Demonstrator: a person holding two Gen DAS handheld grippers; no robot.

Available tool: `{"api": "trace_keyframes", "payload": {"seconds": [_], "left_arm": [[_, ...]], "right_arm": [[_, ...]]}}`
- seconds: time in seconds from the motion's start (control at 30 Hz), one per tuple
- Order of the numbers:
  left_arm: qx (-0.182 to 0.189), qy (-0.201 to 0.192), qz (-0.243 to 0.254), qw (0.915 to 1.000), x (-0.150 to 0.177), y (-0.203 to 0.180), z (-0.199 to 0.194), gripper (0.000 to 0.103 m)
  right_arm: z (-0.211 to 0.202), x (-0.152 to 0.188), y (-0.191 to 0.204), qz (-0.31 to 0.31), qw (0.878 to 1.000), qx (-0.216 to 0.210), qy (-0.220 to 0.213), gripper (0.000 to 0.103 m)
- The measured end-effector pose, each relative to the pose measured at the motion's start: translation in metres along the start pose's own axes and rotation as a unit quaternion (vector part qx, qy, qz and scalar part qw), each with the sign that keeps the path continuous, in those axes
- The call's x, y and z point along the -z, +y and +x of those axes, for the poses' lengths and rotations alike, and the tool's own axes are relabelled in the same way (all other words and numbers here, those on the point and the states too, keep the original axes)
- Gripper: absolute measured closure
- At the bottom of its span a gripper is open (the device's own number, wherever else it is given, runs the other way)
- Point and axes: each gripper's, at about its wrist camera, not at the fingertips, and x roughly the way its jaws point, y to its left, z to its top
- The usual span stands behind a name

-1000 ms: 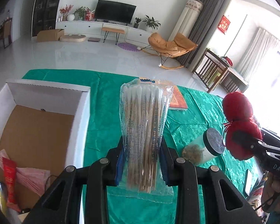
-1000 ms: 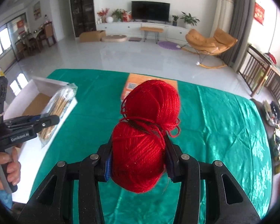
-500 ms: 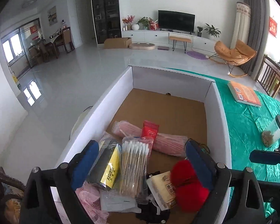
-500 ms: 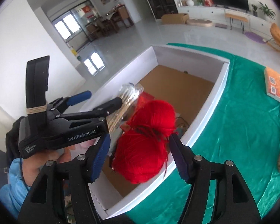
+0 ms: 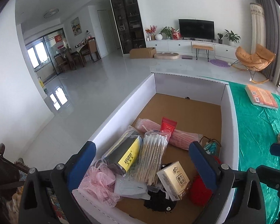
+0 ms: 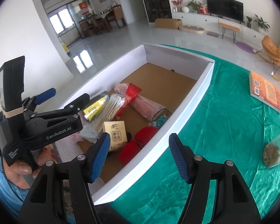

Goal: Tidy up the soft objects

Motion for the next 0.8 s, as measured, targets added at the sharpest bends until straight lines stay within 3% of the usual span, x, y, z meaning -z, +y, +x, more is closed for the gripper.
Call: {"api": "trace_keyframes", "payload": {"seconds": [0.37, 0.8], "left_arm": [[-0.026, 0.01, 0.02, 0.9994, 0.009, -0.005, -0.01, 0.004], [-0.023, 0.03, 0.008, 0.9993, 0.013, 0.001, -0.005, 0.004]], "right_arm": [[0.0, 0.008, 0.015, -0.017, 0.999, 0.036, 0.012, 0.034], [0.002, 0.007, 0.023, -0.029, 0.998, 0.047, 0.02, 0.034]]}}
